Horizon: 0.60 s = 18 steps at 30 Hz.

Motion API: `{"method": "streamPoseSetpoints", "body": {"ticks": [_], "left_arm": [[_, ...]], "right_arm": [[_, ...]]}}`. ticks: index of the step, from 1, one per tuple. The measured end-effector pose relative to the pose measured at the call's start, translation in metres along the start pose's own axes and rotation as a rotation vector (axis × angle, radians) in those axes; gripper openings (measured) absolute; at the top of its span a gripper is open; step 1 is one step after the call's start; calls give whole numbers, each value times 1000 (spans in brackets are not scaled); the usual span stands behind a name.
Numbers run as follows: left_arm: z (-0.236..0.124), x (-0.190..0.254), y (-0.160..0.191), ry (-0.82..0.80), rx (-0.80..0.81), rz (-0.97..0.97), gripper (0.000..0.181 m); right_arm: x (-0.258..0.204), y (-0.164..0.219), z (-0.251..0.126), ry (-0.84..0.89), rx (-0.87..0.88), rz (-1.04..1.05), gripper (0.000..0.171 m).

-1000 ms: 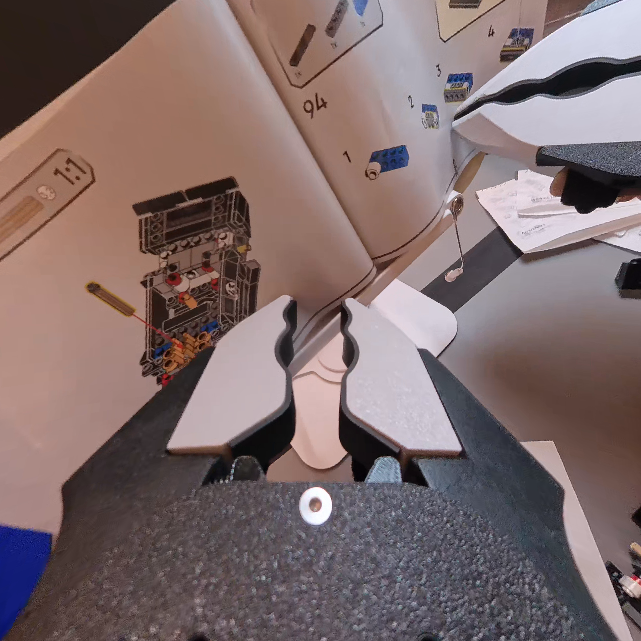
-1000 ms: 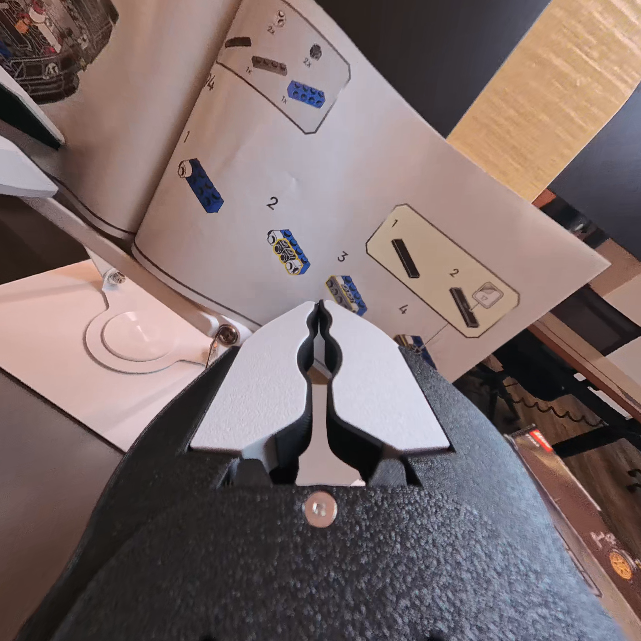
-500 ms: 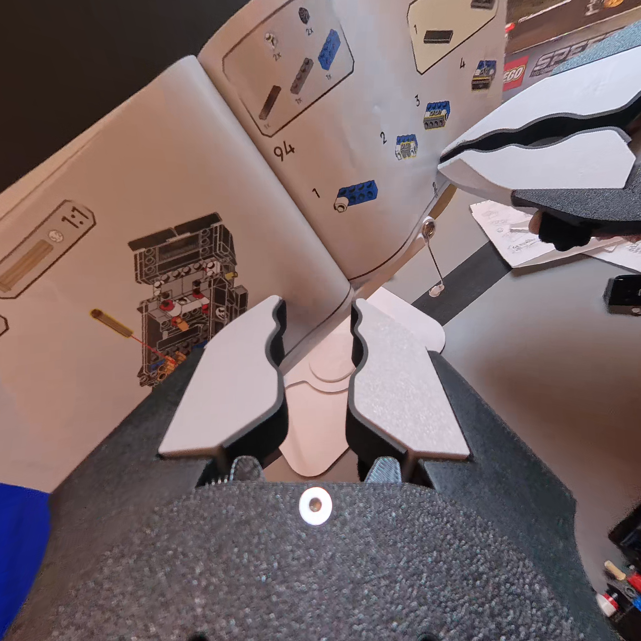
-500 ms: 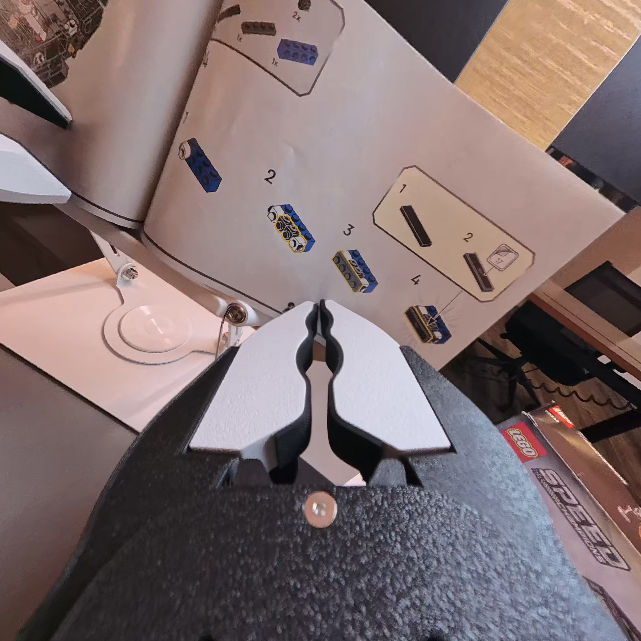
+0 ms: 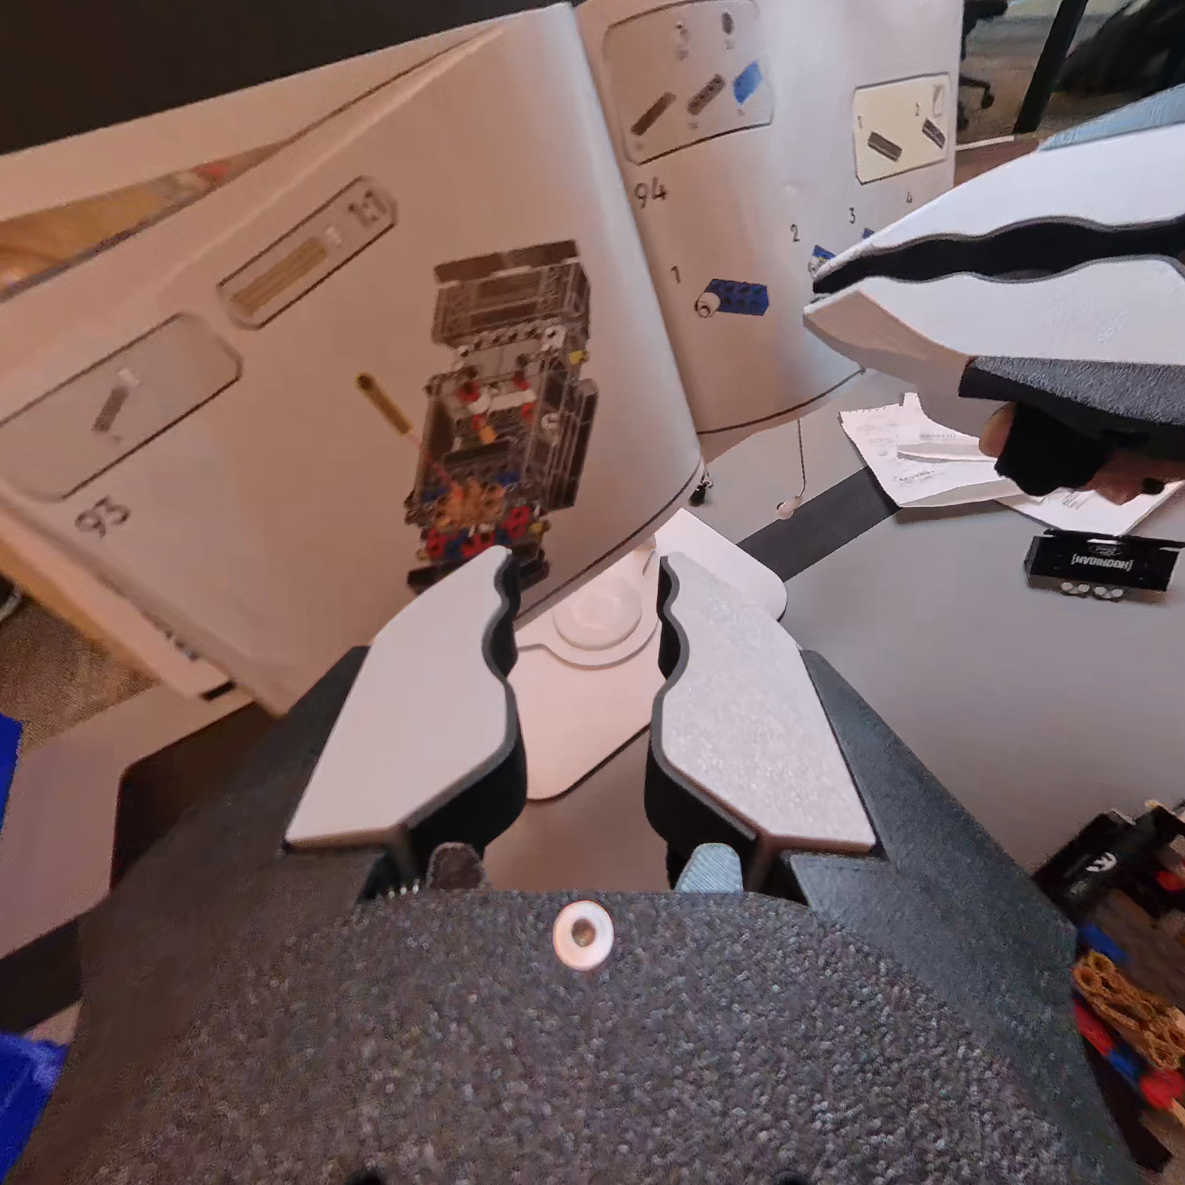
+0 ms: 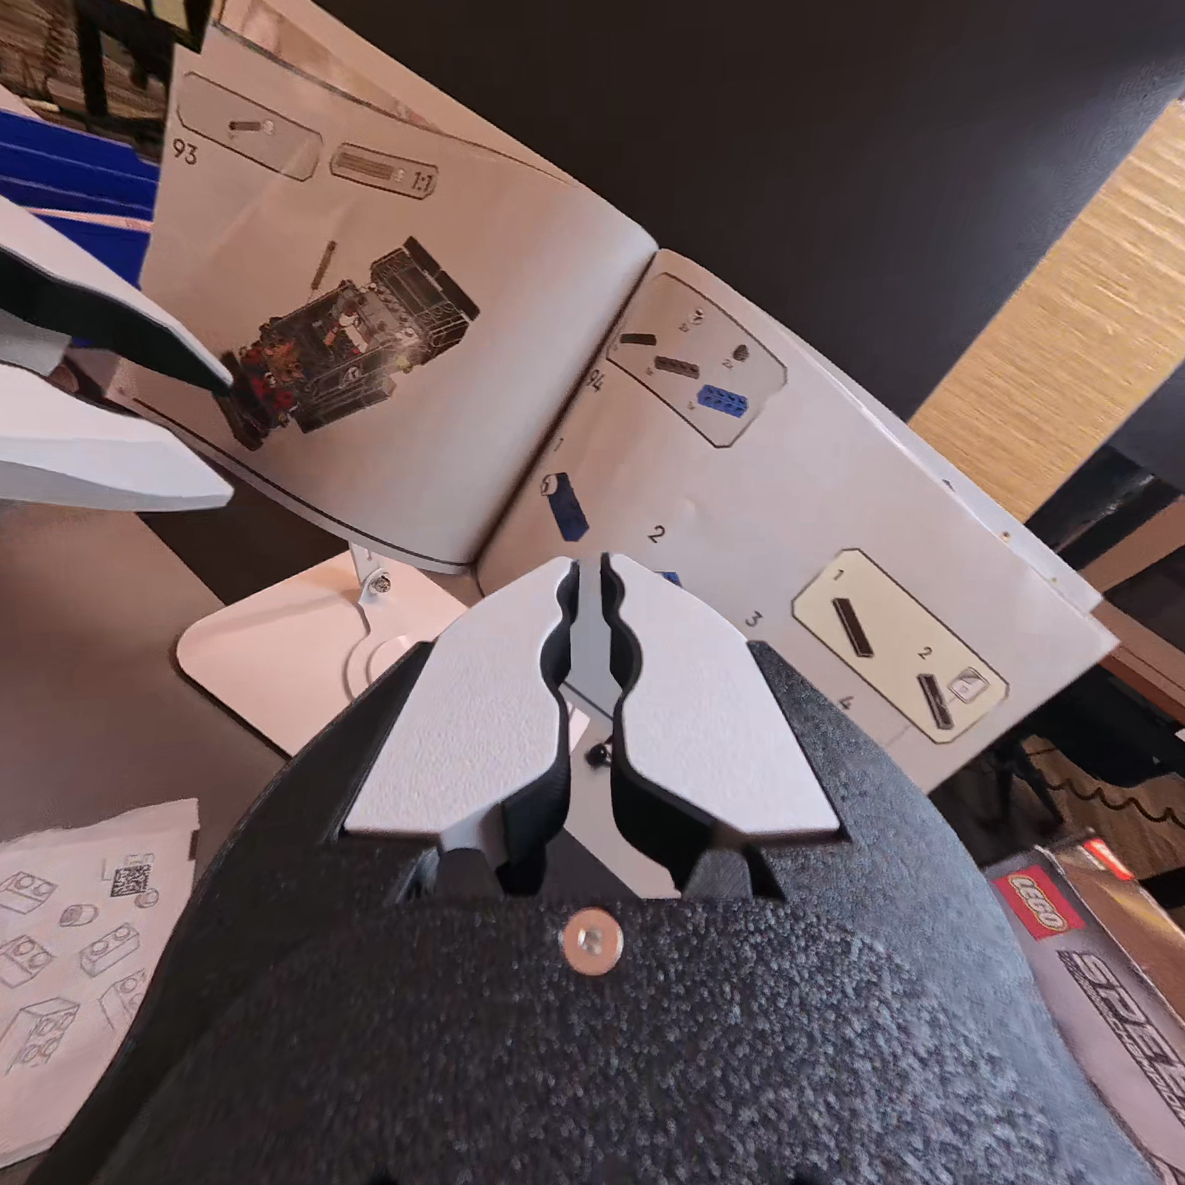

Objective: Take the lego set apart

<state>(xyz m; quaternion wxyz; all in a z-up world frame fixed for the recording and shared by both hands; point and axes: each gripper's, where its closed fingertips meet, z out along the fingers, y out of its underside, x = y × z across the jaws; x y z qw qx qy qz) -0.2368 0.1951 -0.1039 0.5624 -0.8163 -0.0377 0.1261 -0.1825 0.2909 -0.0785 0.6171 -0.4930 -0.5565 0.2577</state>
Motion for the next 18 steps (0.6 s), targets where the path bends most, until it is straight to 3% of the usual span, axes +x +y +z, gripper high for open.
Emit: {"method": "streamPoseSetpoints", "body": {"ticks": [5, 9, 13, 15, 18], "left_arm": [[-34, -15, 3, -9, 57, -86, 38], [-66, -3, -1, 41, 96, -83, 34], [-96, 65, 14, 294, 34, -24, 36], [-111, 112, 39, 473, -38, -14, 40], [-117, 163, 93, 608, -149, 48, 49]], "right_arm": [[-17, -3, -3, -39, 11, 8, 7], [-34, -8, -19, -141, 23, 48, 12], [-69, -8, -56, -399, 2, 37, 18], [-89, 7, -81, -552, -69, -18, 20], [-122, 37, -128, -838, -208, -85, 17]]}}
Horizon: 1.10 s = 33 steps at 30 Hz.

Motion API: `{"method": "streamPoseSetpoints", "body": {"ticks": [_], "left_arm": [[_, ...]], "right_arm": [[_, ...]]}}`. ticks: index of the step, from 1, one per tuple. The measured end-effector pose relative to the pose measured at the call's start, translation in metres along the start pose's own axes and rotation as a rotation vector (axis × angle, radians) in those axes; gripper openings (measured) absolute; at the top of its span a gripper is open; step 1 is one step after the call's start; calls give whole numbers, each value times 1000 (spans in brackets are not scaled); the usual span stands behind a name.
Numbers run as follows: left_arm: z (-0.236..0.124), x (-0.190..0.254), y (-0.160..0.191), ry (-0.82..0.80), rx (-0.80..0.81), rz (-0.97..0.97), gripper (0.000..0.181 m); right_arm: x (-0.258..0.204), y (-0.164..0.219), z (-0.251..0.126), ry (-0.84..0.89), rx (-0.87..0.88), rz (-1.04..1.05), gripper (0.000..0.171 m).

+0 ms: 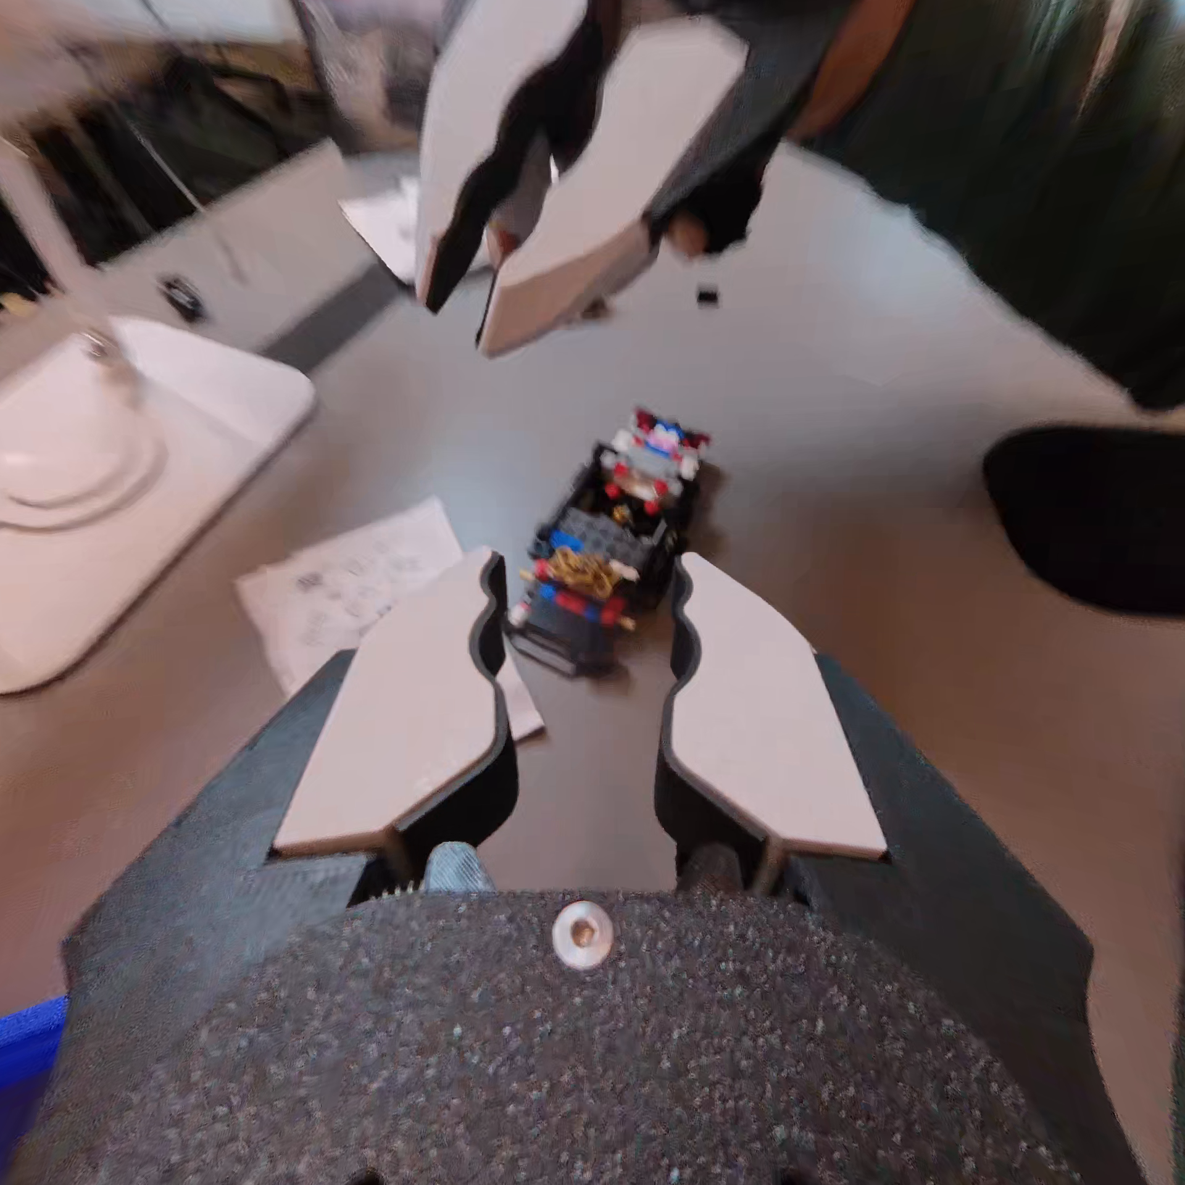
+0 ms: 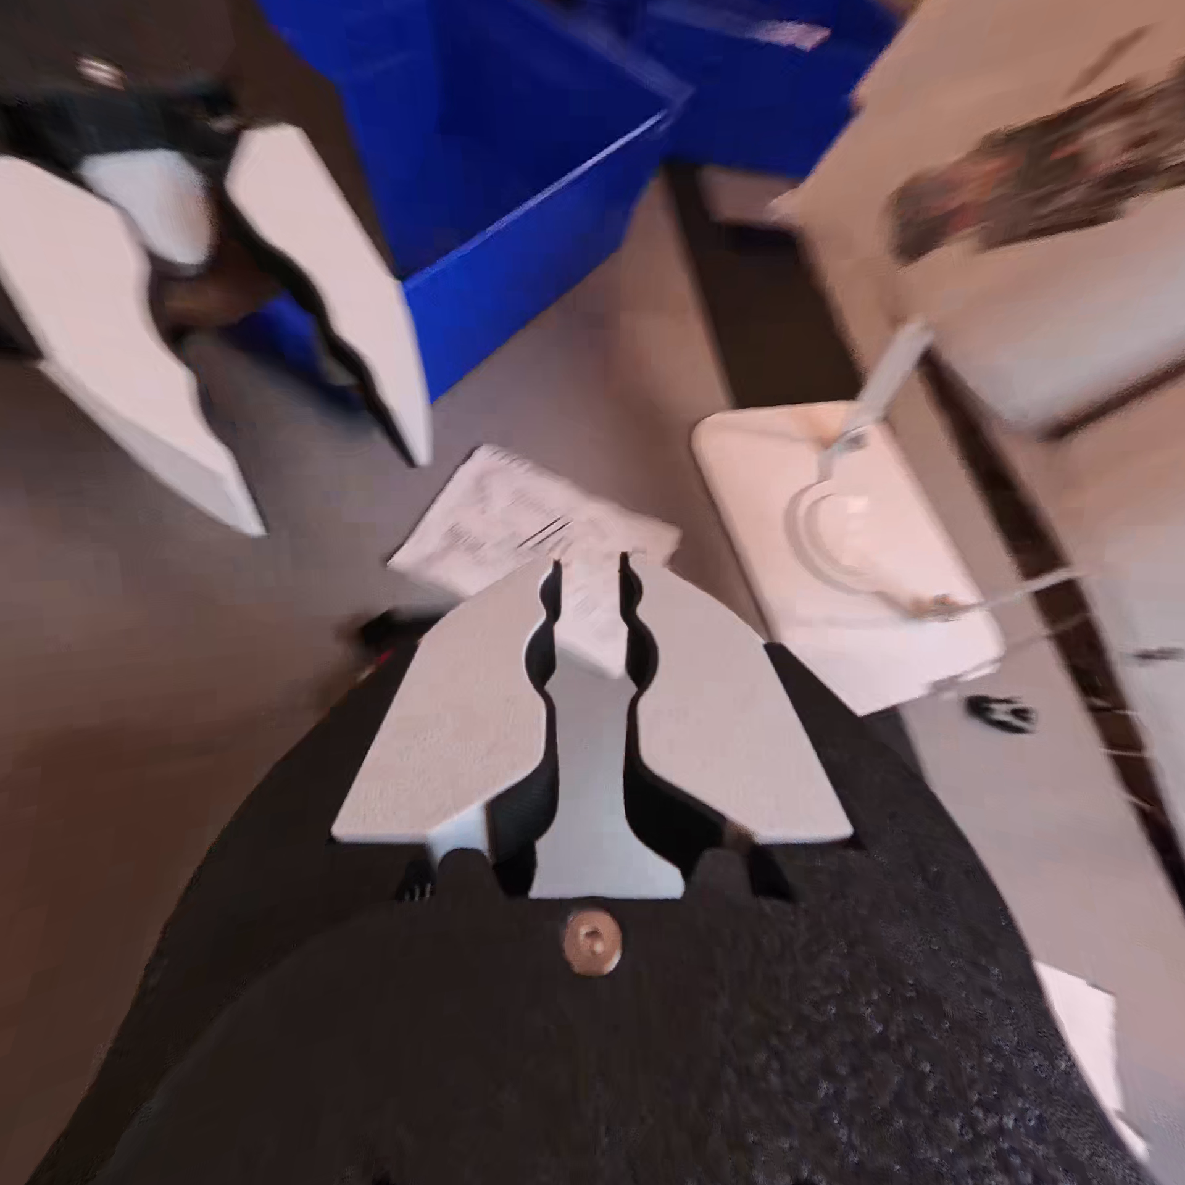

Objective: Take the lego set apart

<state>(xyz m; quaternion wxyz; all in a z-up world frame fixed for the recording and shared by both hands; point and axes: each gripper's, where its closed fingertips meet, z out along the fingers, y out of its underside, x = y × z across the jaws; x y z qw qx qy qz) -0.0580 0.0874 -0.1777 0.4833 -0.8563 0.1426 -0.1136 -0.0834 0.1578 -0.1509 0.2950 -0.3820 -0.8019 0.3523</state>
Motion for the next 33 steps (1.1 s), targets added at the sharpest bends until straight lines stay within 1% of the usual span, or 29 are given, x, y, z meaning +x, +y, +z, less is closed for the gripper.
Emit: {"method": "streamPoseSetpoints", "body": {"ticks": [1, 3, 6, 10, 14, 16, 18, 19, 25, 30, 33], "left_arm": [[11, 6, 18, 11, -46, 11, 53], [29, 7, 45, 2, -116, 38, 58], [49, 1, 63, -7, -163, 71, 66], [66, -8, 73, -5, -233, 120, 79], [79, -11, 72, 7, -228, 128, 81], [82, -11, 73, 12, -226, 123, 81], [83, -9, 75, 18, -235, 135, 76], [82, -6, 76, 23, -237, 141, 72], [74, 8, 81, 29, -254, 194, 64], [67, 36, 80, 115, -250, 202, 56], [67, 41, 77, 127, -237, 190, 56]], "right_arm": [[-17, 11, -1, -76, -51, -7, 17], [-39, 33, 1, -161, -150, -17, 16], [-59, 57, 10, -214, -254, -30, 16], [-69, 69, 27, -232, -295, -25, 13], [-71, 75, 37, -252, -327, -16, 13], [-70, 79, 39, -249, -345, -11, 13], [-71, 81, 39, -250, -355, 1, 13], [-72, 82, 39, -250, -357, 8, 13], [-80, 82, 35, -201, -339, 71, 13], [-95, 82, 27, -193, -324, 139, 11], [-100, 88, 21, -169, -356, 173, 11]]}}
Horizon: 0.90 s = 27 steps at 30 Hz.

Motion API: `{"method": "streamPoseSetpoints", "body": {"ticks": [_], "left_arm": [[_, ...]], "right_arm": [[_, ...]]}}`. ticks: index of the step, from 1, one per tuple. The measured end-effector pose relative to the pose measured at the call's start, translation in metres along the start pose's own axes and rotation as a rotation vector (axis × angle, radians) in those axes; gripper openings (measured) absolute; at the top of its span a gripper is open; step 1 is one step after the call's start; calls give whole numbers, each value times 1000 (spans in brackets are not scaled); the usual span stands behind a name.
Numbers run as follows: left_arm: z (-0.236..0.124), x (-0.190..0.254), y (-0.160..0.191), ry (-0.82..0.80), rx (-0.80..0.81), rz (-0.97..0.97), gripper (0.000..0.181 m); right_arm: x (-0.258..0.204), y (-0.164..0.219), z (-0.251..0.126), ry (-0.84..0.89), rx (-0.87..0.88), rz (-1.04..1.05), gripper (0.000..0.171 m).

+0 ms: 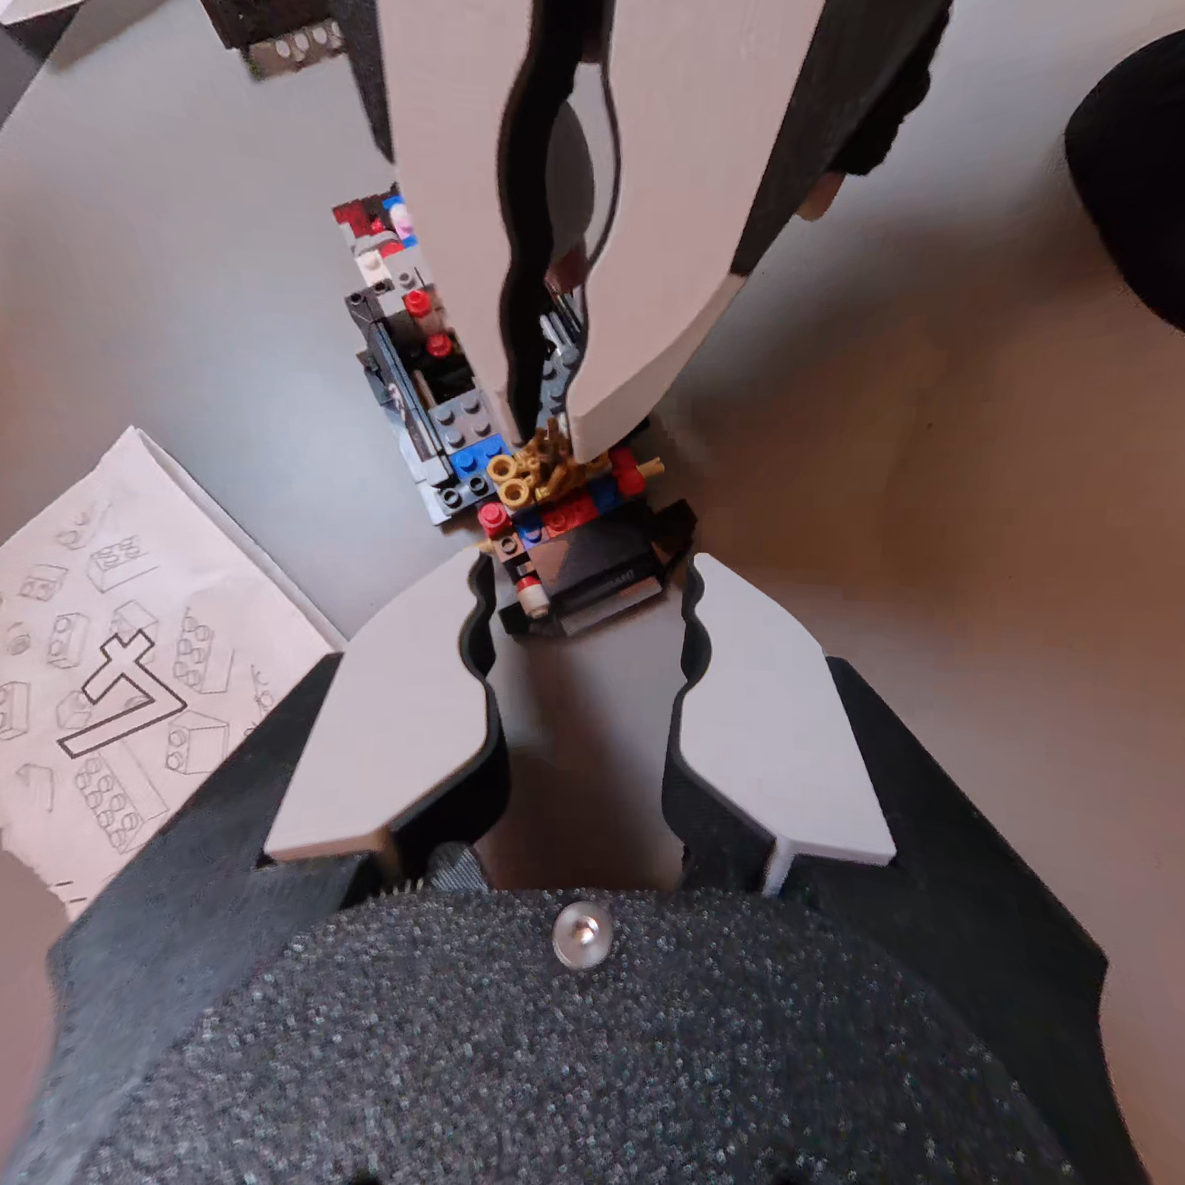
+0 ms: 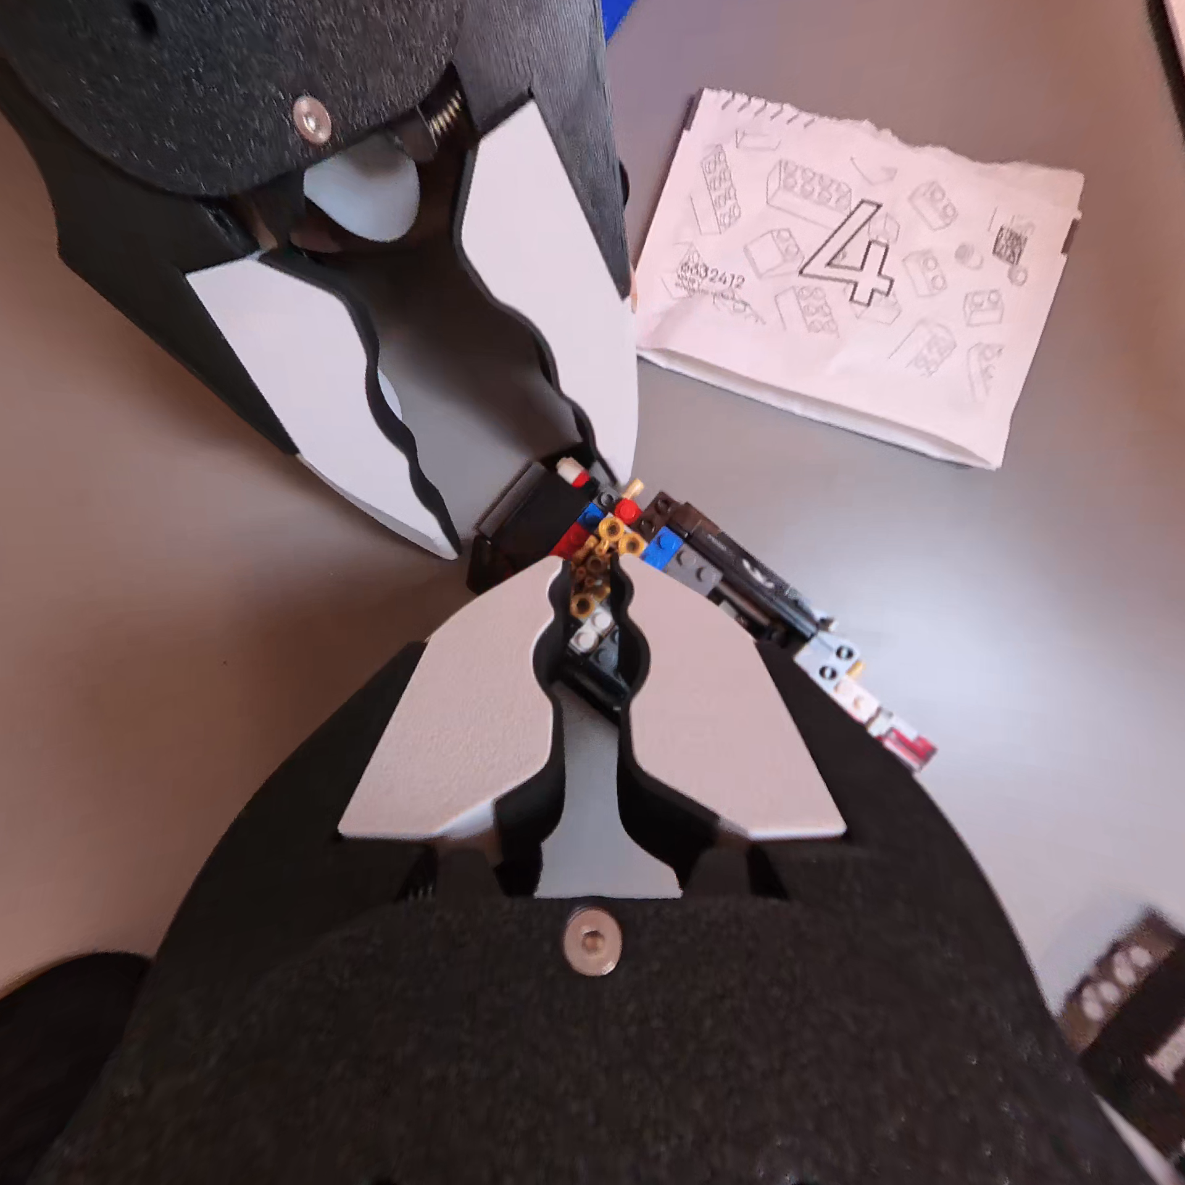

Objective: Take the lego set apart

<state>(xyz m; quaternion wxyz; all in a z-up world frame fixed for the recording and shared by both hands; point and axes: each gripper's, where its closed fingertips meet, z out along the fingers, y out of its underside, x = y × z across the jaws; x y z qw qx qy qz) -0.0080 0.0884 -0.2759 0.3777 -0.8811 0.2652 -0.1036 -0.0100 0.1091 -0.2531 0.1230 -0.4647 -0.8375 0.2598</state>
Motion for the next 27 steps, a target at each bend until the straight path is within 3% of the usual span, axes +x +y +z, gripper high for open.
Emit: {"method": "streamPoseSetpoints", "body": {"ticks": [8, 22, 27], "left_arm": [[3, -10, -14, -22, 89, -85, 70], [10, -1, -11, 27, 79, -168, 59], [8, -11, -16, -36, 101, -173, 69]], "right_arm": [[3, -5, -5, 89, 36, 132, 6], [2, 0, 3, 71, -111, 249, 5], [1, 2, 3, 110, -189, 251, 5]]}}
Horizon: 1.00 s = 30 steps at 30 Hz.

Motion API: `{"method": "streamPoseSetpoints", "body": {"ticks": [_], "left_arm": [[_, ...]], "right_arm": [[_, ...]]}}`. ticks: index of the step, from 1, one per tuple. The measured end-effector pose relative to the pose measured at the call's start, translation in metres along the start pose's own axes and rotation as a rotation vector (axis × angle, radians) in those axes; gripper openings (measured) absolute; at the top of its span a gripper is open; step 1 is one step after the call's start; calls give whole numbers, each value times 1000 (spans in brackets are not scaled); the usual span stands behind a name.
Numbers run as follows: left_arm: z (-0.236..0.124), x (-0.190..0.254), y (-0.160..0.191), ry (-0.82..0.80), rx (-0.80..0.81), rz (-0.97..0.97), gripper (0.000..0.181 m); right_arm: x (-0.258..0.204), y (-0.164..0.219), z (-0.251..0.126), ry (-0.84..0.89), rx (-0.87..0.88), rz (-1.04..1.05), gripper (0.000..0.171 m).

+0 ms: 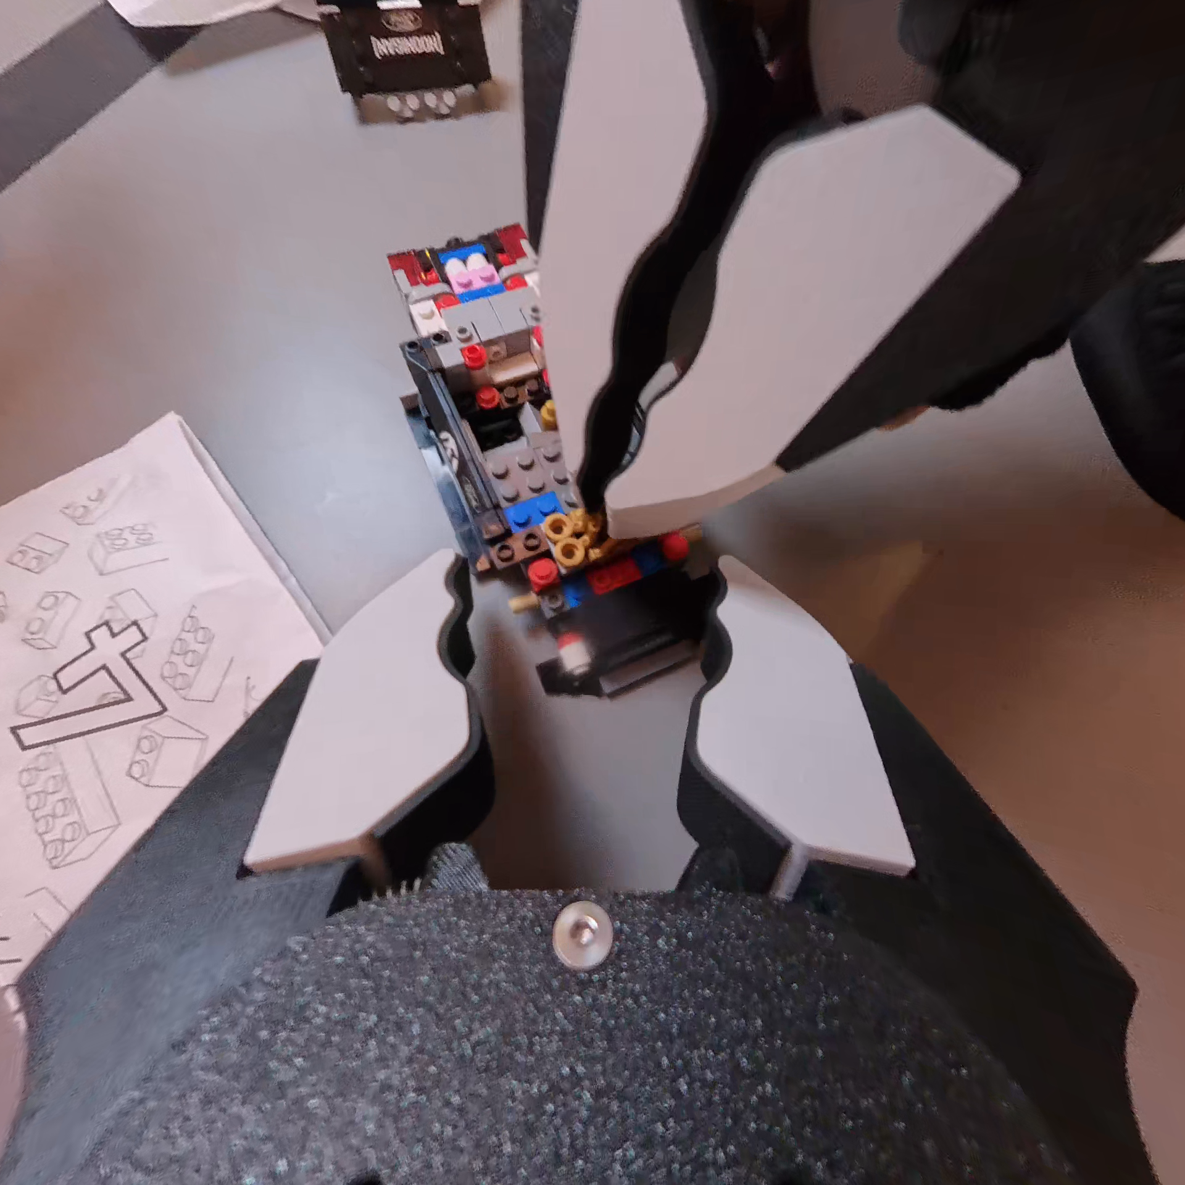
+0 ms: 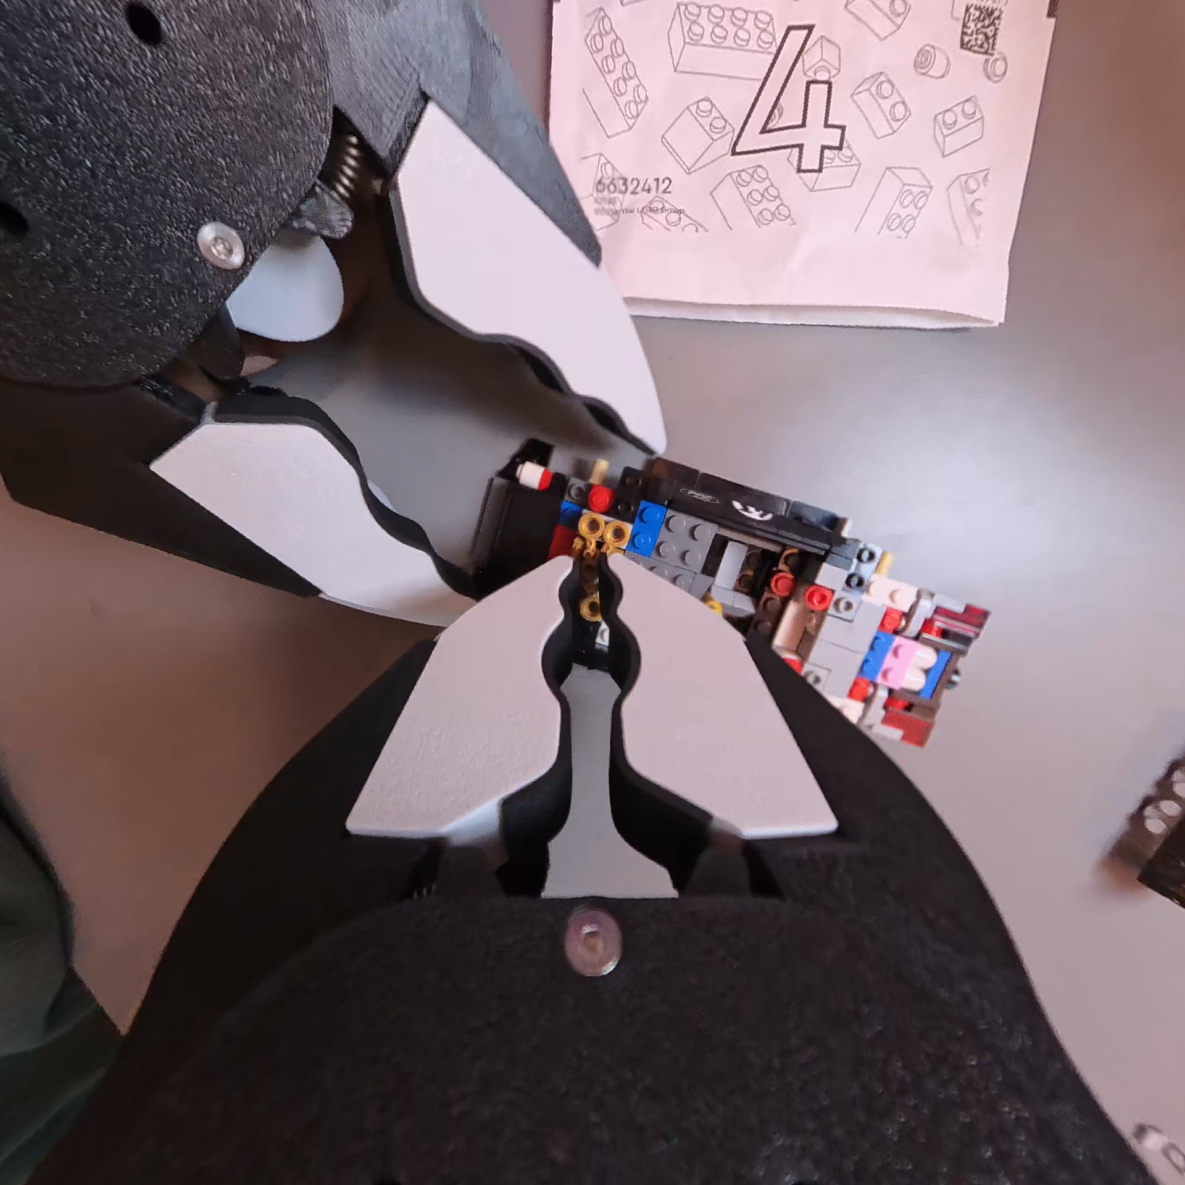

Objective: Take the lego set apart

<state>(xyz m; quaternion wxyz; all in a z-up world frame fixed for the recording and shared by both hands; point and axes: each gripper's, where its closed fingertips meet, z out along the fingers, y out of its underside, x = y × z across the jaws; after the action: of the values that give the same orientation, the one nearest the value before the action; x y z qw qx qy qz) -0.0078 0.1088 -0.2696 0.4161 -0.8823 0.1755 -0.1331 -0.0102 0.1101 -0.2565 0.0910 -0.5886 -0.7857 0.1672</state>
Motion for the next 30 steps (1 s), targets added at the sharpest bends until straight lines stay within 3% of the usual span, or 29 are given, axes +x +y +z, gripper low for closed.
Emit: {"method": "streamPoseSetpoints", "body": {"ticks": [6, 10, 23, 30], "left_arm": [[14, -2, -14, -1, 39, -38, 78], [20, -5, -9, -86, 21, 21, 66], [19, -6, -6, -91, 17, -34, 65], [19, -5, -6, -98, 18, -27, 65]], "right_arm": [[0, 1, 0, 39, -22, -4, 5], [0, 1, 0, 69, -14, -34, 4], [5, -17, -26, 52, 125, -44, 0], [-1, -1, -3, 29, 54, -8, 8]]}}
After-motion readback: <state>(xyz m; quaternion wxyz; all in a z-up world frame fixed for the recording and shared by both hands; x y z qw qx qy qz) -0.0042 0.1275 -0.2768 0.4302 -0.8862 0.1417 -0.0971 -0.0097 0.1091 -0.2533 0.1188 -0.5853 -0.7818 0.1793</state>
